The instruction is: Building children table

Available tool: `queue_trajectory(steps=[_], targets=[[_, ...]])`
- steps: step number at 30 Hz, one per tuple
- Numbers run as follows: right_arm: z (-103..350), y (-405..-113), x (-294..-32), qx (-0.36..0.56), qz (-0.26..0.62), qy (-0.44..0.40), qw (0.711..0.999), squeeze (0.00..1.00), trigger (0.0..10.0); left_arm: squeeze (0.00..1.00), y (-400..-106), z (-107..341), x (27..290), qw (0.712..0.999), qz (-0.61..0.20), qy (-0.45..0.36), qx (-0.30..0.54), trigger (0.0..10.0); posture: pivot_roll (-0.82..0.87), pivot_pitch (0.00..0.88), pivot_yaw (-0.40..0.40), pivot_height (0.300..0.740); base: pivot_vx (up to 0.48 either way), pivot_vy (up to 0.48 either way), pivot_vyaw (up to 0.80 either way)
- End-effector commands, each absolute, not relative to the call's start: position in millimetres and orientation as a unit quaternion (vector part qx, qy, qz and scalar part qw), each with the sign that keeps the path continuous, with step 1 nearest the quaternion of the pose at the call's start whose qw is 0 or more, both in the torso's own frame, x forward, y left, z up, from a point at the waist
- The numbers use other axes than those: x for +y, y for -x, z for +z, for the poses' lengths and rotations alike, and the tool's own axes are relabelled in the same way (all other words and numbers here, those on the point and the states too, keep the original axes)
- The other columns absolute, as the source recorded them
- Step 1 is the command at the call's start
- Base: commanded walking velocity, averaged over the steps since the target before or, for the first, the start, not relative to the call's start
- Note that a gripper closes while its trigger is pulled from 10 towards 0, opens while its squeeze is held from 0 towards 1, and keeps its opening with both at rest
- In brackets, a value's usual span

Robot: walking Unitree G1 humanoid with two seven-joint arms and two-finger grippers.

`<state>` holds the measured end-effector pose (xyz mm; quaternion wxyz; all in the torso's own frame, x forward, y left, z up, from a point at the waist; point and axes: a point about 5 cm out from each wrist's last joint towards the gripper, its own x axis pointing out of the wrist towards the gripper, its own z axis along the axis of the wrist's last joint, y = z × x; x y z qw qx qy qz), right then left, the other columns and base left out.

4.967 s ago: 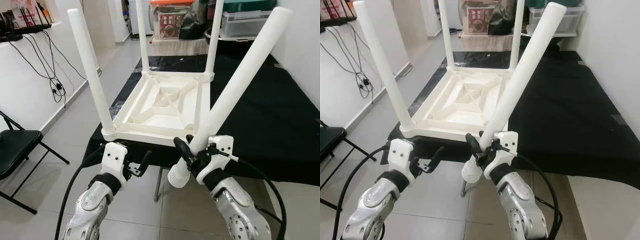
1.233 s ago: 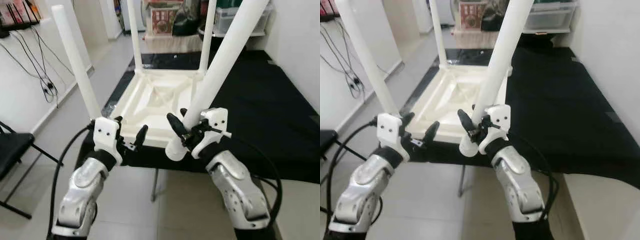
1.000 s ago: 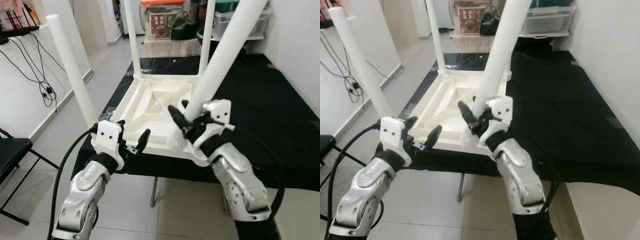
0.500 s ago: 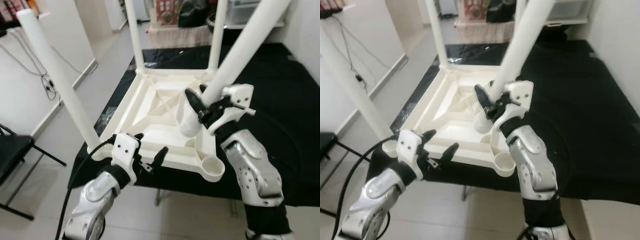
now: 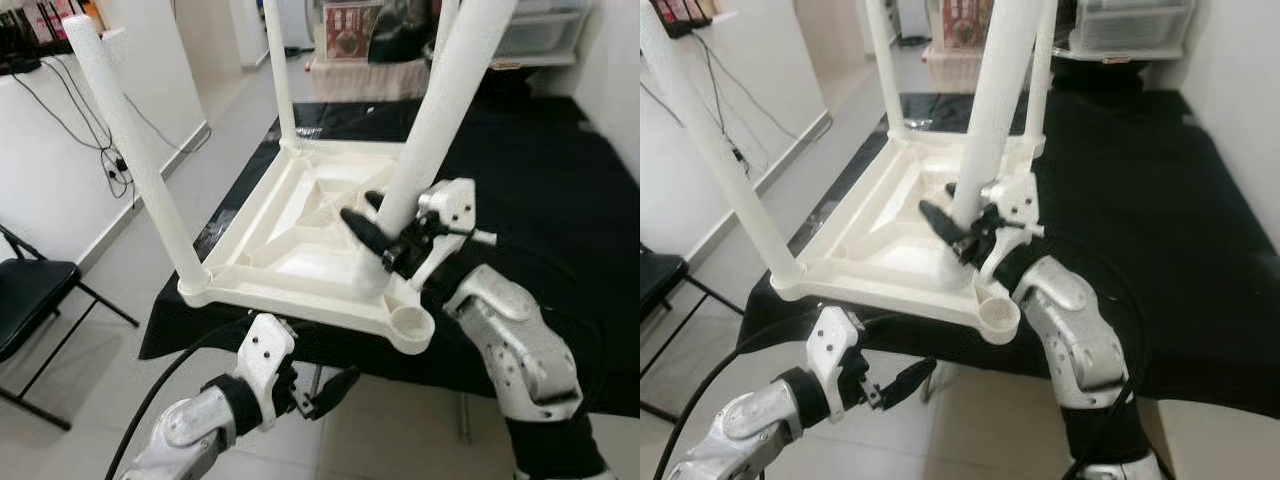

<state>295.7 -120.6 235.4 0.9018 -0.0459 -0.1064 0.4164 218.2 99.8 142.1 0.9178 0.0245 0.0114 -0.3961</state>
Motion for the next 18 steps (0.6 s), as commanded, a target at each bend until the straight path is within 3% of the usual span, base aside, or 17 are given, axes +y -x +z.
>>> queue_trajectory(steps=[1,3,6,18], targets=[[234,-293,-116,-0.107,0.442,0.043,0.890,0.00,10.0,0.00,-216,140,103,0.917,-0.397,-0.043,0.016,10.0,-0.05,0.132,0.041,0.740,0.000,0.000,0.00],[229,-295,-126,-0.088,0.478,0.063,0.872,0.00,10.0,0.00,-204,136,102,0.902,-0.429,-0.044,0.032,10.0,-0.04,0.152,0.035,0.740,0.000,0.000,0.00],[229,-303,-137,-0.075,0.485,0.077,0.868,0.00,10.0,0.00,-198,136,102,0.897,-0.438,-0.046,0.037,10.0,-0.03,0.166,0.036,0.740,0.000,0.000,0.00],[253,-310,-181,-0.069,0.554,0.034,0.829,0.00,10.0,0.00,-187,145,108,0.914,-0.395,-0.088,0.010,10.0,0.00,0.232,0.026,0.740,0.000,0.000,0.00]])
